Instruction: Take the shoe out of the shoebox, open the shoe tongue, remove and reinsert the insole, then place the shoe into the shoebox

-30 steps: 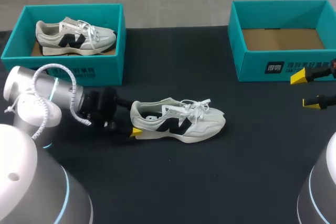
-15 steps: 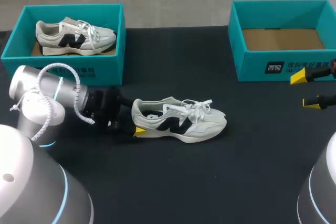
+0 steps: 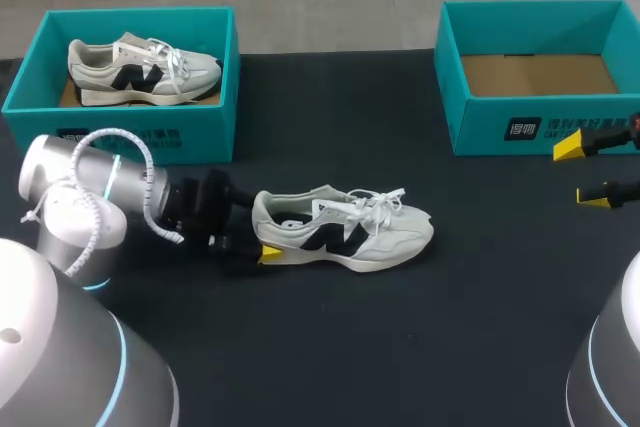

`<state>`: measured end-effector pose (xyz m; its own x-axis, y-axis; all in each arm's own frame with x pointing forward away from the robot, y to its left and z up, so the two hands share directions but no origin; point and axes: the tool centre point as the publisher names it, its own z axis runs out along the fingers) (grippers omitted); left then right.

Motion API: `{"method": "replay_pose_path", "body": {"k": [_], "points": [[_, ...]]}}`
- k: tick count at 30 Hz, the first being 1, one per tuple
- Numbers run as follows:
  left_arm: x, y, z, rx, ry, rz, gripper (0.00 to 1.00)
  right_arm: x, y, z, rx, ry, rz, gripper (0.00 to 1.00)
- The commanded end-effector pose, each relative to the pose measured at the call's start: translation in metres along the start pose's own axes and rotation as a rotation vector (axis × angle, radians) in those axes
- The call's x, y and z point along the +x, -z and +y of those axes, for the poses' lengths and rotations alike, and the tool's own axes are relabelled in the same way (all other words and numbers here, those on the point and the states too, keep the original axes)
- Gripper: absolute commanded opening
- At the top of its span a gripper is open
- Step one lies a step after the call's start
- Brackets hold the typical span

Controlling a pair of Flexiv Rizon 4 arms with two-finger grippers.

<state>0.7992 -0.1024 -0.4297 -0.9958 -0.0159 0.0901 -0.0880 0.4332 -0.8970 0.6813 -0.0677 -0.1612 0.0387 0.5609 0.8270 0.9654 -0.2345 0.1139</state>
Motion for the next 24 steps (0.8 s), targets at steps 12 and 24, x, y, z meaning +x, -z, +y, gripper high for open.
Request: {"method": "replay_pose_path", "body": {"k": [12,24], "points": [[0.0057,-0.0023,0.0019,-0.019,0.007,0.023,0.00,0.0004,-0.0002,-0.0015,-0.002,-0.001,-0.003,1.00],[0.0069,-0.0030,0.0021,-0.026,0.006,0.037,0.00,0.0004,-0.0002,-0.0015,-0.002,-0.001,-0.003,1.00]]}}
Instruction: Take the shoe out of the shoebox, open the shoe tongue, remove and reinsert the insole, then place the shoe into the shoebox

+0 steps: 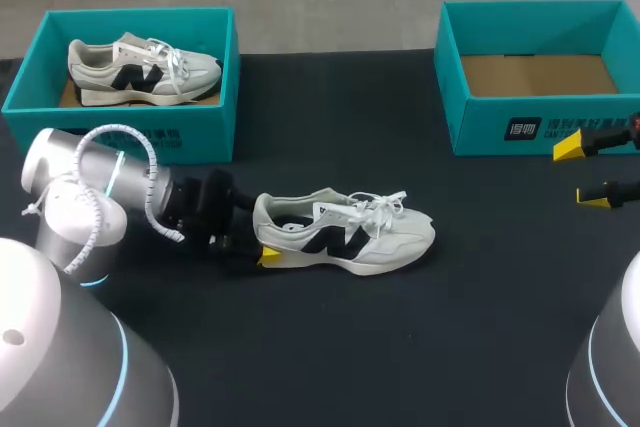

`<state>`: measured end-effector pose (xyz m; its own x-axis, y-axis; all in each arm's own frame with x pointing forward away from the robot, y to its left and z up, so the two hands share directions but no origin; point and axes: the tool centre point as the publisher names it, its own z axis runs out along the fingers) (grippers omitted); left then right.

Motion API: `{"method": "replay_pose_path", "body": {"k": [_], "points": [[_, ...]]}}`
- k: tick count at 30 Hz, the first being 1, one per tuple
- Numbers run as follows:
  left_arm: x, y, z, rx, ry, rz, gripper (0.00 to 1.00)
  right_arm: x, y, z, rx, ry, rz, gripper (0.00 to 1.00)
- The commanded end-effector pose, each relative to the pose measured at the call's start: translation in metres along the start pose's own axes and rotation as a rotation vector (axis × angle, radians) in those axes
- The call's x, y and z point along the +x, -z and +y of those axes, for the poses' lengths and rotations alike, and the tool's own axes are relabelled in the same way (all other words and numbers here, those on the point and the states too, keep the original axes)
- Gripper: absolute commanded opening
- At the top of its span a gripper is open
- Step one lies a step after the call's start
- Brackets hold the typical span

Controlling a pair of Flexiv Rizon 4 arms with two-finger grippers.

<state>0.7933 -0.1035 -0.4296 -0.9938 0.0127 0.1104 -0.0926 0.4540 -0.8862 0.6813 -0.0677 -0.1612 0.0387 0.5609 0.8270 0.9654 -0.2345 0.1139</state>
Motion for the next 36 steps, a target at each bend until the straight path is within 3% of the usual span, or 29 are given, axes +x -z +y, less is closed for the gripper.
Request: {"method": "replay_pose_path", "body": {"k": [1,24,36], "points": [[0.001,-0.002,0.002,-0.003,0.001,0.002,0.00,0.000,0.000,-0.001,-0.002,-0.001,-0.003,1.00],[0.001,-0.002,0.002,-0.003,0.001,0.002,0.00,0.000,0.000,-0.001,-0.002,-0.001,-0.003,1.00],[0.001,-0.002,0.002,-0.003,0.001,0.002,0.00,0.042,-0.050,-0.011,-0.059,0.071,-0.189,1.00]]}}
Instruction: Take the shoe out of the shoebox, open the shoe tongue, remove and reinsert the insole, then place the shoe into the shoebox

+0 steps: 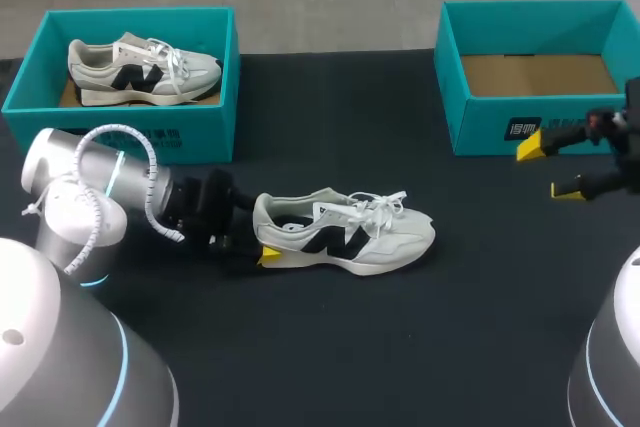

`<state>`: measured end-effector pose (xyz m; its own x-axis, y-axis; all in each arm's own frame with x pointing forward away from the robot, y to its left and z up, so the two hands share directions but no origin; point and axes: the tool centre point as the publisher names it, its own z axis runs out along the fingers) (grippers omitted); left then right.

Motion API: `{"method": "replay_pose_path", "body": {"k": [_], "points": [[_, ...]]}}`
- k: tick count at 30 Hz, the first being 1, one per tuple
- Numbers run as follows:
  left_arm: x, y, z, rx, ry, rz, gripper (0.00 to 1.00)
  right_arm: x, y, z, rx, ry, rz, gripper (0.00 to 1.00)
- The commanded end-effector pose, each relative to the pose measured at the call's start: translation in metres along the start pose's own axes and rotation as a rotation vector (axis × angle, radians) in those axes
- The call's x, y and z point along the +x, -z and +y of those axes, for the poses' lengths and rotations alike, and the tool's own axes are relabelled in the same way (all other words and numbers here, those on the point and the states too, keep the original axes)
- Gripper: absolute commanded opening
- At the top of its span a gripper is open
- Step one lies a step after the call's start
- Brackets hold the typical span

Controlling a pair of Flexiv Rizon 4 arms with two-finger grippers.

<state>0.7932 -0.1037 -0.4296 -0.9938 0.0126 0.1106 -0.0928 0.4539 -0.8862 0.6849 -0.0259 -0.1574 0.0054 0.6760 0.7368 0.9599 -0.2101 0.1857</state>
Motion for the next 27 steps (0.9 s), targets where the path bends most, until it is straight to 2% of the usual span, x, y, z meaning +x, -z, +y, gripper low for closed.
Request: {"method": "replay_pose_path", "body": {"k": [1,6,13,27], "points": [[0.001,-0.002,0.002,-0.003,0.001,0.002,0.00,0.021,-0.020,-0.005,-0.040,-0.008,-0.073,1.00],[0.001,-0.002,0.002,-0.003,0.001,0.002,0.00,0.039,-0.040,-0.008,-0.046,0.021,-0.163,1.00],[0.001,-0.002,0.002,-0.003,0.001,0.002,0.00,0.057,-0.073,-0.010,-0.006,0.043,-0.225,1.00],[0.001,-0.002,0.002,-0.003,0.001,0.002,0.00,0.071,-0.135,-0.015,0.044,0.129,-0.404,1.00]]}}
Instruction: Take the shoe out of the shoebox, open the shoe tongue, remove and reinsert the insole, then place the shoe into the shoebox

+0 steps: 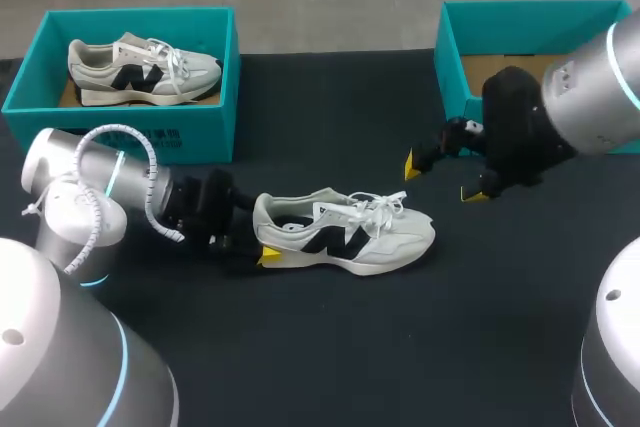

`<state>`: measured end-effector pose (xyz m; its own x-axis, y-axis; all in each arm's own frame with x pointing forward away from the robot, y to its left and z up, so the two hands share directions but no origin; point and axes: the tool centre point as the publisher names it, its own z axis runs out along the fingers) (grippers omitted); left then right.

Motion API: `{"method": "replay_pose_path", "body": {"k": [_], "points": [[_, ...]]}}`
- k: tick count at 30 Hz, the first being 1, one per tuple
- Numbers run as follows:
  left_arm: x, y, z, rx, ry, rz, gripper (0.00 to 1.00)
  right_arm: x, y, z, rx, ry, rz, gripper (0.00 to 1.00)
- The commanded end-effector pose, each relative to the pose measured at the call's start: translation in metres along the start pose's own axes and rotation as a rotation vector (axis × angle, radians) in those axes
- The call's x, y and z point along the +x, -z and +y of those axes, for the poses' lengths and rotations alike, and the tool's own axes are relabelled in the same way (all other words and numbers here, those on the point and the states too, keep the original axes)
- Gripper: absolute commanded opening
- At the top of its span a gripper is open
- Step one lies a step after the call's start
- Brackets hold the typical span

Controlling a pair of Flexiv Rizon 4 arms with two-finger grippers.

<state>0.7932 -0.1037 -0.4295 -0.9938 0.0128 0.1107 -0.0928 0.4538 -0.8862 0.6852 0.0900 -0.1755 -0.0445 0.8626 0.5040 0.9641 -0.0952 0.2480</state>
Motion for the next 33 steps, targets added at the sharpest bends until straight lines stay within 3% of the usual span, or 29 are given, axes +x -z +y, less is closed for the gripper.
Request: {"method": "replay_pose_path", "body": {"k": [1,15,29,33], "points": [[0.001,-0.002,0.002,-0.003,0.000,0.002,0.00,0.016,-0.042,0.015,0.031,0.007,-0.140,1.00],[0.001,-0.002,0.002,-0.003,0.000,0.002,0.00,0.029,-0.098,0.017,0.065,0.066,-0.260,1.00],[0.001,-0.002,0.002,-0.003,0.000,0.002,0.00,0.022,-0.150,0.021,0.070,0.055,-0.299,1.00],[0.001,-0.002,0.002,-0.003,0.000,0.002,0.00,0.022,-0.150,0.021,0.070,0.055,-0.299,1.00]]}}
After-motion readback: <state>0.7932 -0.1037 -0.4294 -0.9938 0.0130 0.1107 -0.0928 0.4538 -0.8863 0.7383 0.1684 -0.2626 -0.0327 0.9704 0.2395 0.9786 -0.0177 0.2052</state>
